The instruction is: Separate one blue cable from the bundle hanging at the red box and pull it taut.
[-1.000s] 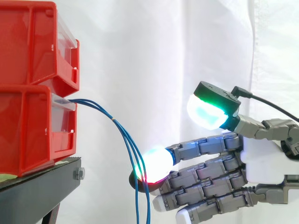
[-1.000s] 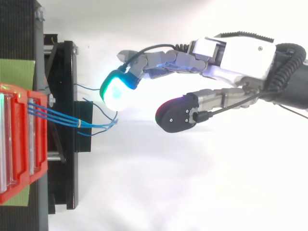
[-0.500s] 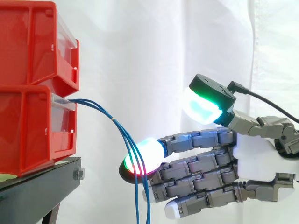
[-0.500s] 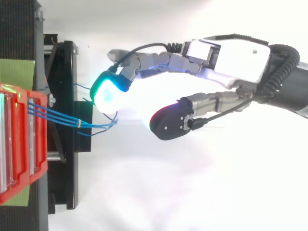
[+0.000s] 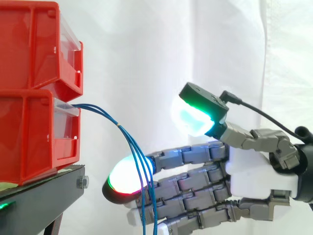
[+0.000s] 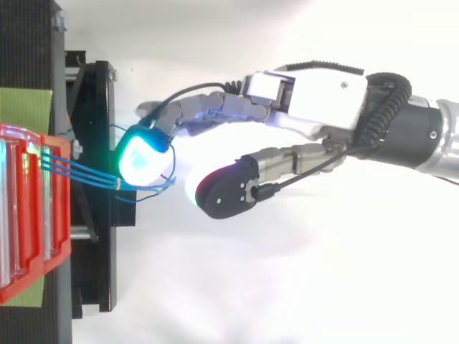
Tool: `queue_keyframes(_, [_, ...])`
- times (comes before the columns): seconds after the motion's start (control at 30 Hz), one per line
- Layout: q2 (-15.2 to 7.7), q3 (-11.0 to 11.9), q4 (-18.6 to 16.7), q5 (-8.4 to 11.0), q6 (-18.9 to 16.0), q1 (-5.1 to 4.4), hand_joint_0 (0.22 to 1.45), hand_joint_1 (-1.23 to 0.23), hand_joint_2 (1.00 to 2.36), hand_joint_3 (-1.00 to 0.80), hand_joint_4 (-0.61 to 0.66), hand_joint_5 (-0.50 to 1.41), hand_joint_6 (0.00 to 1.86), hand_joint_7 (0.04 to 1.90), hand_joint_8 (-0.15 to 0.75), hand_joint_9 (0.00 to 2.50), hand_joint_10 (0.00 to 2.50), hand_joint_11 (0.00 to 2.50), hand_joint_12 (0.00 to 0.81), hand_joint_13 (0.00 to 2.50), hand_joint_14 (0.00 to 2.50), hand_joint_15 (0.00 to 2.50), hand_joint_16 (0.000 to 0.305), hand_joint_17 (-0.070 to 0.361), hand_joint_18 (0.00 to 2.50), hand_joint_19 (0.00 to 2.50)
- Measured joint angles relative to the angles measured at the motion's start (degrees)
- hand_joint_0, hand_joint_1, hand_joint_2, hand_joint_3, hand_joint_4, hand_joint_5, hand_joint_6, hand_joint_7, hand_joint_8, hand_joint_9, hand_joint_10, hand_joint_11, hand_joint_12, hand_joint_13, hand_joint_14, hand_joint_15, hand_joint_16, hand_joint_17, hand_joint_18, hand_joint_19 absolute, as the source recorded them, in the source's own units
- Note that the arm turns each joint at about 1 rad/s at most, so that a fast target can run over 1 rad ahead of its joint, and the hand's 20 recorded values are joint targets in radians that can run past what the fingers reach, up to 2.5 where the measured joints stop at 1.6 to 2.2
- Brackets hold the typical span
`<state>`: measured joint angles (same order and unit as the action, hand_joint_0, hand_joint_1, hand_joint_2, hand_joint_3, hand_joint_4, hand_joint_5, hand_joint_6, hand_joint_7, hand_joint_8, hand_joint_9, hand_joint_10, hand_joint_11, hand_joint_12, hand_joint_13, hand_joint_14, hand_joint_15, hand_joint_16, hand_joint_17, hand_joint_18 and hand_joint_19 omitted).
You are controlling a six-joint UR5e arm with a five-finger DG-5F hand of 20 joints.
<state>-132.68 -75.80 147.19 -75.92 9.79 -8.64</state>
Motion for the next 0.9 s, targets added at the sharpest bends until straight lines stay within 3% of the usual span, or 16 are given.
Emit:
queue_keyframes(0.37, [-0.63,0.96,-0.07,-0.31,0.02,-0.21,0.56,-0.49,1.00,-0.50,0.27,-0.21,0.50,0.75,0.273,0.33,0.00,0.00,0.330,0.36,0.00,0.07,0.046,0.104,0.37,0.35])
queue_keyframes(0.53, [-1.81,0.94,-0.96,-0.49,-1.75,0.09,0.56,-0.49,1.00,-0.50,0.28,-0.20,0.50,0.76,0.273,0.35,0.00,0.00,0.331,0.38,0.00,0.08,0.045,0.102,0.39,0.36])
queue_keyframes(0.9, [-2.26,1.57,-1.83,-0.88,-3.34,0.34,0.60,-0.63,1.00,-0.50,0.30,-0.18,0.50,0.82,0.272,0.44,0.00,0.05,0.318,0.53,0.01,0.16,0.041,0.092,0.46,0.37])
